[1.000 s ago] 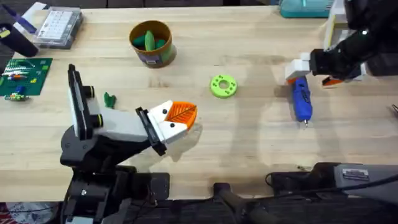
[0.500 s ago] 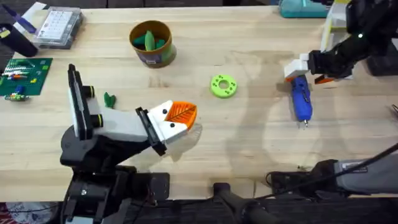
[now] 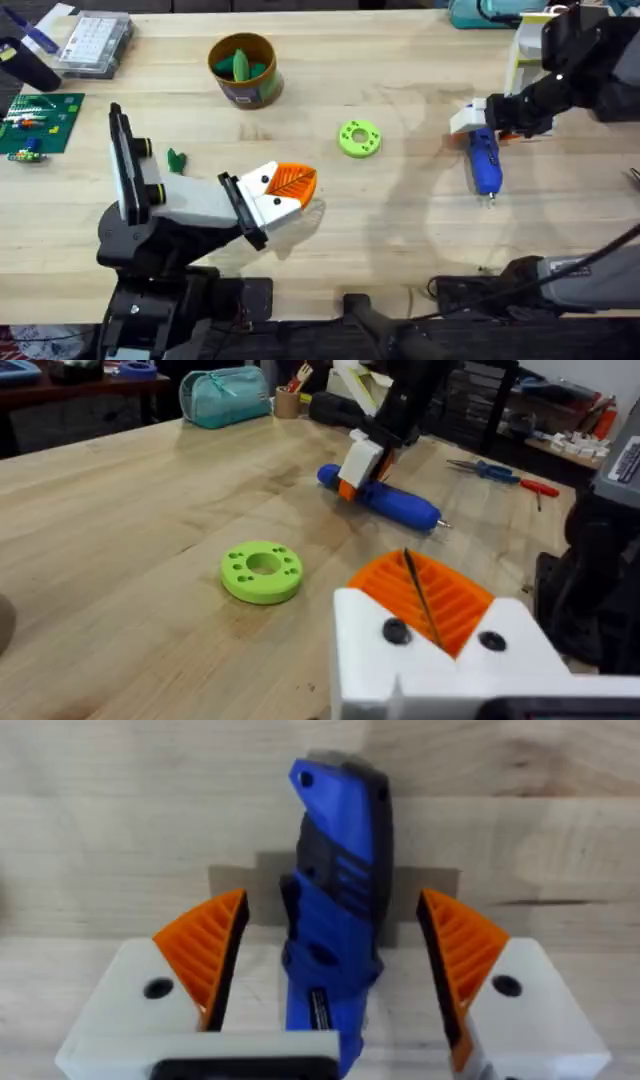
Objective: Pick up the gripper from the table and insert it into the empty holder that is missing its gripper. Then pick up a screw, insert it into the mounting hole, and use the screwdriver to tighten it. Finally, clean up the table by picking up the vegetable and placing it into the bucket.
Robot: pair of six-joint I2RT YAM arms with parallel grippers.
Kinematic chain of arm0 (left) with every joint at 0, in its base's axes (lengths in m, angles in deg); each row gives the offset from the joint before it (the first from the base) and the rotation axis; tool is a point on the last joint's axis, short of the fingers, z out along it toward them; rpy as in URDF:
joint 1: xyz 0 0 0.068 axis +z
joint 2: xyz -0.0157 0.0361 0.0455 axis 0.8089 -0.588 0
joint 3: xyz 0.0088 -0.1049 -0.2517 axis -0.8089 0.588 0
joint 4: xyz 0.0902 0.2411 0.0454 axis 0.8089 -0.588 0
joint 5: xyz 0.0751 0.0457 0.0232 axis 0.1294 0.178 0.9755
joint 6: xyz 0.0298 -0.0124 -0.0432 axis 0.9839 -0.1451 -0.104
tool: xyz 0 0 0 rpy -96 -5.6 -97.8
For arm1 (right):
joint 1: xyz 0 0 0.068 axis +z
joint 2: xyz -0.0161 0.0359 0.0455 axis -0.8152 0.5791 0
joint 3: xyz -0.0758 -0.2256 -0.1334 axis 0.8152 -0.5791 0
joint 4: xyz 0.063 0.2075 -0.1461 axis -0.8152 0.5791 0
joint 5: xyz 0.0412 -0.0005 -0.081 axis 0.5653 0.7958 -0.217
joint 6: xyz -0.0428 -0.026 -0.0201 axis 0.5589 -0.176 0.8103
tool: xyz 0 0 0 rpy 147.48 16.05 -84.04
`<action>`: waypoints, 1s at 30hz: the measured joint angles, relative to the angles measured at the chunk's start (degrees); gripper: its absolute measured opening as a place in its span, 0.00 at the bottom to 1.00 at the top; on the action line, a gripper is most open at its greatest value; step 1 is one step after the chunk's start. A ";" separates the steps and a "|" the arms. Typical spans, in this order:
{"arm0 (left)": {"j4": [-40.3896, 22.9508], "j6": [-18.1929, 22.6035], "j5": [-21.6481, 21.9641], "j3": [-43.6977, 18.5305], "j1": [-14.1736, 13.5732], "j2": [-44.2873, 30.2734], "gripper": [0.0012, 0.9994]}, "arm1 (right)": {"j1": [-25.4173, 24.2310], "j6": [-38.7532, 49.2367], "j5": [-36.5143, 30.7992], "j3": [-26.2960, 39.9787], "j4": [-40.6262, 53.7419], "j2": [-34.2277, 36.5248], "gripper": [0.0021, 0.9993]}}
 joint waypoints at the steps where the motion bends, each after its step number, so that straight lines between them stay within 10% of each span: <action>1: -0.01 0.00 0.00 0.00 0.00 0.01 0.00 | 0.00 0.12 -0.02 -0.01 -0.56 0.42 1.00; 11: -0.01 -0.01 0.00 0.00 0.00 0.01 0.00 | 0.12 0.81 -1.41 0.48 -1.17 3.19 0.96; 18: -0.01 0.00 0.00 0.00 0.00 0.00 0.00 | -0.21 1.18 -3.50 0.67 -2.21 3.79 0.05; 30: 0.00 0.00 0.00 0.00 0.00 0.01 0.00 | -0.02 1.22 -2.39 1.91 3.03 3.80 0.03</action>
